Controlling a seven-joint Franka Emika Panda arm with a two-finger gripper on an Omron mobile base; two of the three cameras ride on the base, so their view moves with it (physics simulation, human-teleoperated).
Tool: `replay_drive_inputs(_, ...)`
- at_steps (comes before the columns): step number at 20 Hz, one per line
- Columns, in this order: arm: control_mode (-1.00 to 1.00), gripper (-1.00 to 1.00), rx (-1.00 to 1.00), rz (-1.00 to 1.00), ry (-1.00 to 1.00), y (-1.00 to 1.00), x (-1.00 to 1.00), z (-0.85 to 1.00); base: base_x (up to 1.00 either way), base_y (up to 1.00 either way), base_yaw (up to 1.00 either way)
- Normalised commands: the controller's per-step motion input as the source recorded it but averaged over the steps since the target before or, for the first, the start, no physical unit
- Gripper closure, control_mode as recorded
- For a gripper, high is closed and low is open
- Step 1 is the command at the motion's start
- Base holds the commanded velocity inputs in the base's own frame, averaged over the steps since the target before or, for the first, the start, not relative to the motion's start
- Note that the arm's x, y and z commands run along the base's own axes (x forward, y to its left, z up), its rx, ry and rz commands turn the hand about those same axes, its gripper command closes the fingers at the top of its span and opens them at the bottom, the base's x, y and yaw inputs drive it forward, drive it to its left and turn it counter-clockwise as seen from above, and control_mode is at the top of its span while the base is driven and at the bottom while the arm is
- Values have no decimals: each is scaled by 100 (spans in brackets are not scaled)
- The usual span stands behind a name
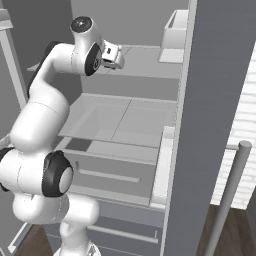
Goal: Grab a lemon wedge from the fridge and one ice cube from the ice bowl, and put them in the glass of lemonade.
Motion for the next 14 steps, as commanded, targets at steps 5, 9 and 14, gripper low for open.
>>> replay_drive_inputs(5,-100,-100,0,0,0,0,45,-1,0,0,0)
replay_drive_inputs(9,-100,-100,0,0,0,0,47,0,0,0,0)
replay_drive_inputs(14,-100,-100,0,0,0,0,41,-5,0,0,0)
